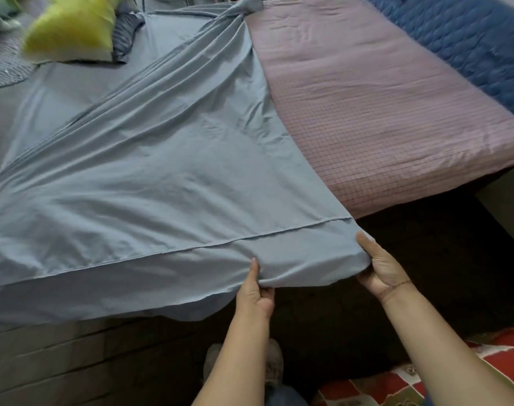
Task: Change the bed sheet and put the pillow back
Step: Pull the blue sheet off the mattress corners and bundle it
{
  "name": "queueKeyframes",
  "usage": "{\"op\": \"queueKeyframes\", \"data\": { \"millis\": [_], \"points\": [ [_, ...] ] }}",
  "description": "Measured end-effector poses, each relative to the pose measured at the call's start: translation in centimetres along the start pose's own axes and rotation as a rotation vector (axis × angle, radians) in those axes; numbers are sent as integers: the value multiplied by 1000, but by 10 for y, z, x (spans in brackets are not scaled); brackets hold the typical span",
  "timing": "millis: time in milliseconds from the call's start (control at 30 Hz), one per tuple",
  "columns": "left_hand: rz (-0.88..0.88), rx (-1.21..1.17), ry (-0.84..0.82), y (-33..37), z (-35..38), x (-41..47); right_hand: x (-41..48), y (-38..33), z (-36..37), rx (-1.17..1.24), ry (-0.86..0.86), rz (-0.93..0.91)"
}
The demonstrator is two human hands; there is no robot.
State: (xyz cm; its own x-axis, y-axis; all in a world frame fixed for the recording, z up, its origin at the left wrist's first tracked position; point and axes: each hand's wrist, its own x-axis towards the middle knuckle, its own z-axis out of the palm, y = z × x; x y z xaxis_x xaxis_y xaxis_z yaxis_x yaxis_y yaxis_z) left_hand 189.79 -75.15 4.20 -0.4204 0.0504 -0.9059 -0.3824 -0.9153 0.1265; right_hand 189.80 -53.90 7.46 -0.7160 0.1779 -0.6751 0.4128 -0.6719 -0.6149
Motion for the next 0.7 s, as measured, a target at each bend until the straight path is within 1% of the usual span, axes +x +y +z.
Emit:
{"op": "queueKeyframes", "data": {
  "millis": [133,367,500,567,633,700],
  "points": [
    [27,79,98,-4,-9,4,4,4,5,-8,1,53],
    [26,201,174,-25,-33,3,0,3,2,-2,65,-19],
    [81,181,193,-14,-28,1,-2,2,12,9,11,-48],
    [131,220,217,-6,-28,2,-2,1,26,17,-45,-71],
    [204,336,306,1,-29,2,-3,0,44,5,-86,-84],
    [332,594,428,8,-29,-3,-3,2,63,-14,-145,-79]
  ]
}}
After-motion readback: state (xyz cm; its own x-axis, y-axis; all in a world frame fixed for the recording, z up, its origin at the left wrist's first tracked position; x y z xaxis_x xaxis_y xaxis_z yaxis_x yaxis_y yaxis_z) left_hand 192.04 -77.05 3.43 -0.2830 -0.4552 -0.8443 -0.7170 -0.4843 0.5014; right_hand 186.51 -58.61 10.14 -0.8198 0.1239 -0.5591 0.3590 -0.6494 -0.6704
